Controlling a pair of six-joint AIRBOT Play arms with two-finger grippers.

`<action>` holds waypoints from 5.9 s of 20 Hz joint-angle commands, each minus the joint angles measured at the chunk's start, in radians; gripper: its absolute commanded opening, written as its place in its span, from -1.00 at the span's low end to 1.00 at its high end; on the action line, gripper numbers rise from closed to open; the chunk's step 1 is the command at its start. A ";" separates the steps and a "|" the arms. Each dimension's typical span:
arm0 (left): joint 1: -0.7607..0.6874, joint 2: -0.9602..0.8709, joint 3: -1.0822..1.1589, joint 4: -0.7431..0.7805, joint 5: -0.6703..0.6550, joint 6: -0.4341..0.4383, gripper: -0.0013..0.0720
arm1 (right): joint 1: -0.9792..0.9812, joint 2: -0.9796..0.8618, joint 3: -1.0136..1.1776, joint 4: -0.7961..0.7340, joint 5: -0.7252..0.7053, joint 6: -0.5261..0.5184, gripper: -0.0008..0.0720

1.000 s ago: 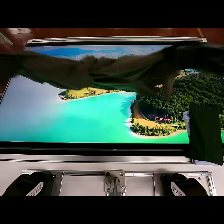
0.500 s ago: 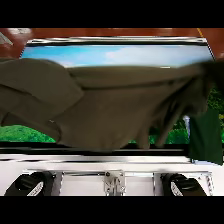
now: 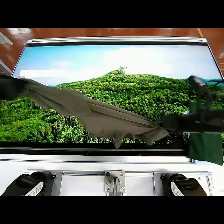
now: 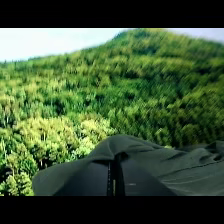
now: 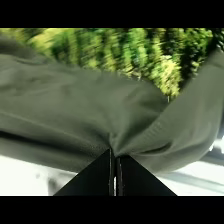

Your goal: Fold the shirts.

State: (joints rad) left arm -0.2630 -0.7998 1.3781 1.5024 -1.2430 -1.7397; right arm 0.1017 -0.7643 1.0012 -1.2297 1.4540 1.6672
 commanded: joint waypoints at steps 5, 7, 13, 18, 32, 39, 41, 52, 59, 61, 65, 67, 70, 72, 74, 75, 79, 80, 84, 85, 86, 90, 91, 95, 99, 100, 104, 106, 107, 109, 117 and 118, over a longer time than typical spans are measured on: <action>0.001 -0.401 -0.070 -0.087 0.314 -0.002 -0.86 | 0.000 -0.388 -0.146 0.041 -0.704 -0.027 -0.79; 0.001 -0.508 -0.070 -0.150 0.396 -0.002 -0.86 | -0.001 -0.478 -0.146 0.072 -0.819 -0.026 -0.79; 0.012 -0.721 -0.070 -0.345 0.432 0.000 -0.85 | 0.000 -0.578 -0.146 0.153 -0.903 -0.026 -0.79; 0.064 -0.713 -0.011 -0.370 0.336 0.016 0.37 | -0.001 -0.541 -0.125 0.155 -0.808 -0.119 0.76; 0.552 -0.285 -0.280 -0.369 -0.230 0.237 0.56 | -0.532 -0.196 -0.065 0.058 -0.158 -0.305 0.76; 0.283 -0.300 -0.788 -0.761 0.221 0.300 0.55 | -0.580 -0.283 -0.166 0.143 -0.139 -0.322 0.76; 0.190 -0.345 -0.795 -0.801 0.306 0.311 0.55 | -0.580 -0.311 -0.166 0.160 -0.139 -0.321 0.76; 0.101 -0.503 -0.676 -0.913 0.639 0.333 0.50 | -0.389 -0.518 -0.166 0.196 -0.114 -0.334 0.76; 0.101 -0.703 -0.500 -0.912 0.635 0.341 0.50 | -0.349 -0.584 -0.166 0.249 -0.106 -0.345 0.87; 0.101 -0.741 -0.469 -0.912 0.632 0.341 0.50 | -0.349 -0.584 -0.166 0.250 -0.100 -0.345 0.86; 0.102 -0.785 -0.429 -0.913 0.633 0.315 -0.18 | -0.349 -0.591 -0.176 0.245 -0.093 -0.345 0.86; 0.103 -0.787 -0.424 -0.912 0.641 0.334 -0.86 | -0.341 -0.600 -0.211 0.239 -0.104 -0.346 0.87; 0.109 -0.783 -0.406 -0.912 0.640 0.341 -0.86 | -0.290 -0.621 -0.239 0.175 -0.166 -0.333 0.86; 0.109 -0.781 -0.377 -0.912 0.624 0.356 -0.86 | -0.253 -0.644 -0.239 0.177 -0.253 -0.286 0.86; 0.109 -0.776 -0.341 -0.912 0.597 0.379 -0.86 | -0.219 -0.674 -0.239 0.177 -0.320 -0.240 0.65; 0.109 -0.769 -0.322 -0.912 0.591 0.389 -0.86 | -0.210 -0.682 -0.238 0.179 -0.335 -0.236 -0.04; 0.124 -0.700 -0.217 -0.912 0.580 0.475 -0.86 | -0.224 -0.628 -0.179 0.161 -0.299 -0.277 -0.79; 0.138 -0.665 -0.180 -0.912 0.576 0.475 -0.86 | -0.224 -0.590 -0.138 0.116 -0.285 -0.278 -0.79; 0.216 -0.452 0.058 -0.912 0.533 0.475 -0.86 | -0.224 -0.354 0.122 -0.079 -0.299 -0.309 -0.79; 0.238 -0.390 0.139 -0.912 0.517 0.475 -0.86 | -0.224 -0.290 0.204 -0.131 -0.327 -0.308 -0.79; 0.257 -0.333 0.214 -0.912 0.506 0.470 -0.86 | -0.224 -0.234 0.277 -0.175 -0.354 -0.307 -0.79; 0.343 -0.124 0.428 -0.911 0.464 0.382 -0.86 | -0.224 -0.067 0.479 -0.232 -0.471 -0.303 -0.79; 0.366 -0.075 0.440 -0.911 0.433 0.381 -0.86 | -0.224 -0.039 0.500 -0.232 -0.464 -0.301 -0.79; 0.455 0.052 0.438 -0.707 0.158 0.241 -0.86 | -0.224 0.016 0.504 -0.263 -0.340 -0.299 -0.79; 0.470 0.072 0.381 -0.529 -0.171 0.197 -0.86 | -0.224 -0.043 0.476 -0.240 -0.038 -0.299 -0.79; 0.470 0.072 0.345 -0.517 -0.198 0.197 -0.86 | -0.223 -0.062 0.443 -0.214 0.006 -0.299 -0.79; 0.470 0.071 0.059 -0.504 -0.177 0.212 -0.86 | -0.223 -0.113 0.212 -0.099 -0.045 -0.299 -0.79; 0.468 0.071 -0.130 -0.509 -0.117 0.212 -0.86 | -0.219 -0.148 0.085 -0.034 -0.144 -0.300 -0.79; 0.468 0.071 -0.235 -0.517 -0.071 0.212 -0.86 | -0.205 -0.172 0.030 -0.021 -0.201 -0.300 -0.79; 0.468 0.071 -0.427 -0.555 0.033 0.212 -0.86 | -0.157 -0.233 -0.039 -0.026 -0.282 -0.300 -0.79; 0.464 -0.097 -0.665 -0.693 0.583 0.213 -0.86 | -0.068 -0.532 -0.057 -0.061 -0.676 -0.240 -0.79; 0.452 -0.134 -0.665 -0.716 0.631 0.213 -0.86 | -0.068 -0.543 -0.057 -0.057 -0.721 -0.217 -0.79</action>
State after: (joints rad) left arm 0.2012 -0.8513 0.7483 0.8669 -0.8158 -1.5295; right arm 0.0235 -1.2388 0.9520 -1.2888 0.9089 1.3983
